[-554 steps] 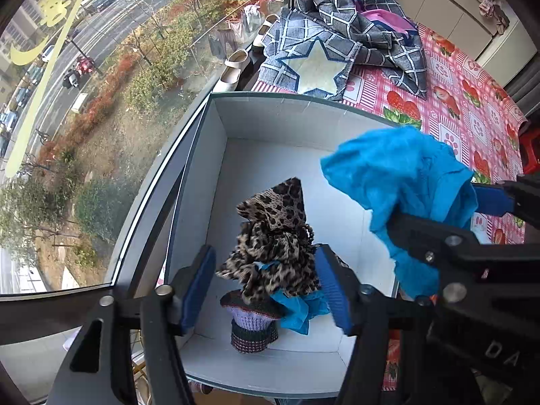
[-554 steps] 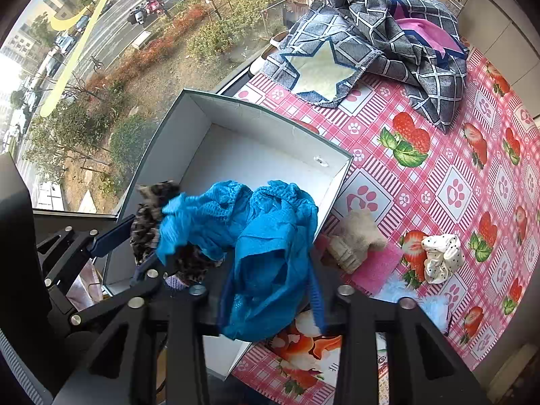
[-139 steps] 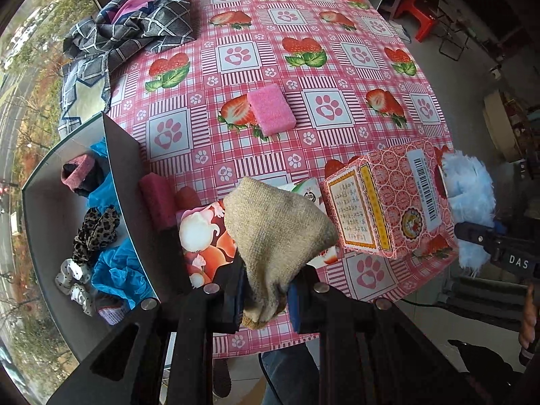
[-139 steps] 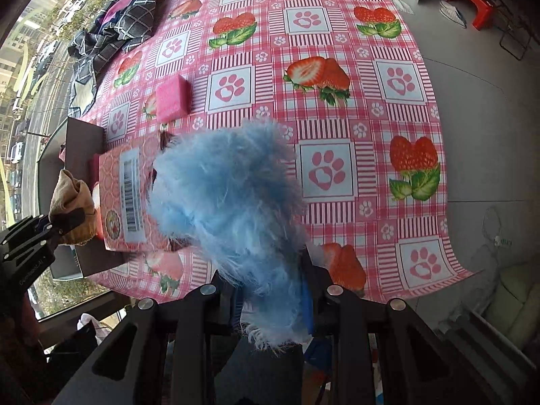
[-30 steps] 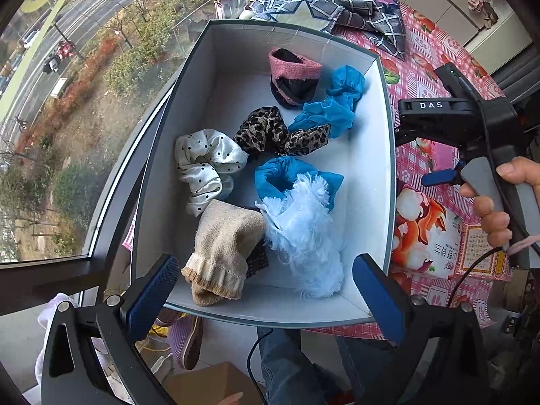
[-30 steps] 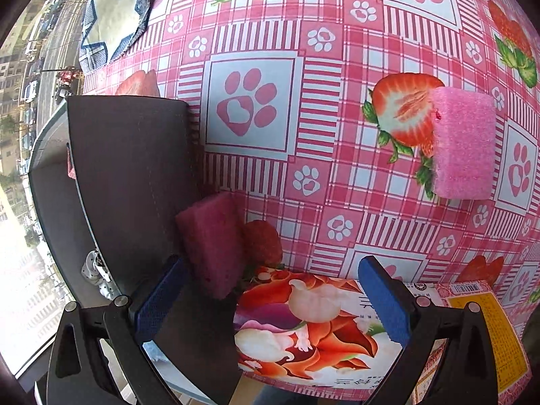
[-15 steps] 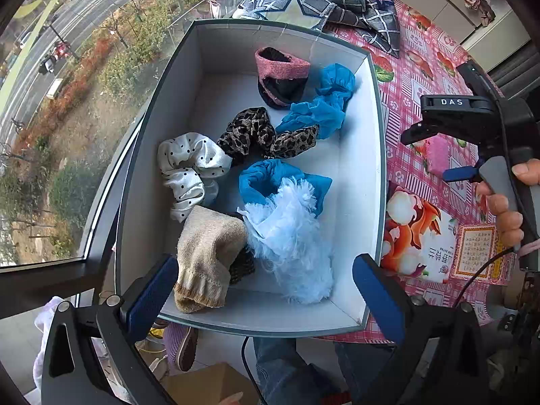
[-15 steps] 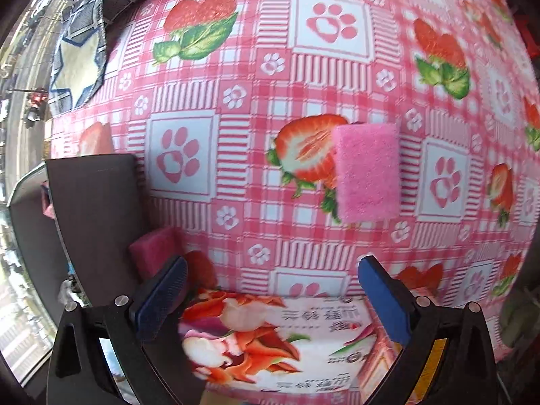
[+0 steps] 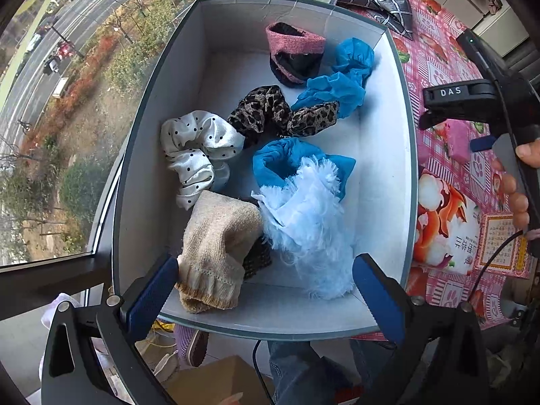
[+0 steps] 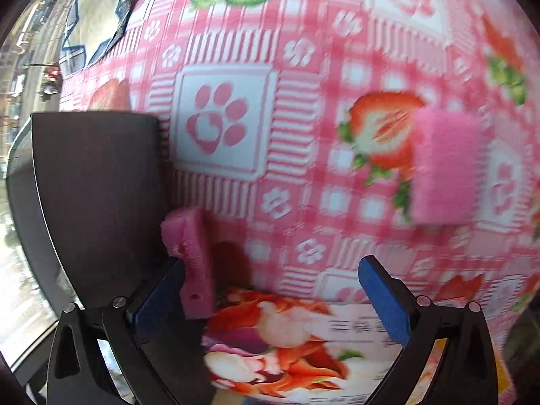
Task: Organize soft objects
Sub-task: 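Move both open tools to the pink foam sponges on the tablecloth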
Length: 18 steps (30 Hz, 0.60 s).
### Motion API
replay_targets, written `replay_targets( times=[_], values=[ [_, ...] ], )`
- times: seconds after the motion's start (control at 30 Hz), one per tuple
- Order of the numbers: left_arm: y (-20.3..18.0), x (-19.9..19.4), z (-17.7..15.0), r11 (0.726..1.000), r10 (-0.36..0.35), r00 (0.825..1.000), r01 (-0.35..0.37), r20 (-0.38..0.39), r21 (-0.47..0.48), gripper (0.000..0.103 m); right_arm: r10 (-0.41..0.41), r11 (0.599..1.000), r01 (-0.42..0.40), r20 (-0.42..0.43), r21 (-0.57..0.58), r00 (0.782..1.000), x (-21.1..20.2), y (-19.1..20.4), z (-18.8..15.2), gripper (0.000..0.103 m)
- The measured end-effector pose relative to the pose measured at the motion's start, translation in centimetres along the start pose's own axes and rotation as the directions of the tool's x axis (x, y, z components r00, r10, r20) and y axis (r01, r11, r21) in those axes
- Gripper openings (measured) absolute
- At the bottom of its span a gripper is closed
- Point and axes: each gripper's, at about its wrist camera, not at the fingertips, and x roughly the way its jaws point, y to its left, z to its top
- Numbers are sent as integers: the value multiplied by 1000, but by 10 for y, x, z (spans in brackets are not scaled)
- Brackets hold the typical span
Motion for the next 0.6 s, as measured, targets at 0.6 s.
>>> replay_targets(
  times=[0.6],
  values=[
    [-50,-42,37,991,-108,993,103,54,88,103,37,983,-38,5,179,999,-28,-134,32,102]
  ],
)
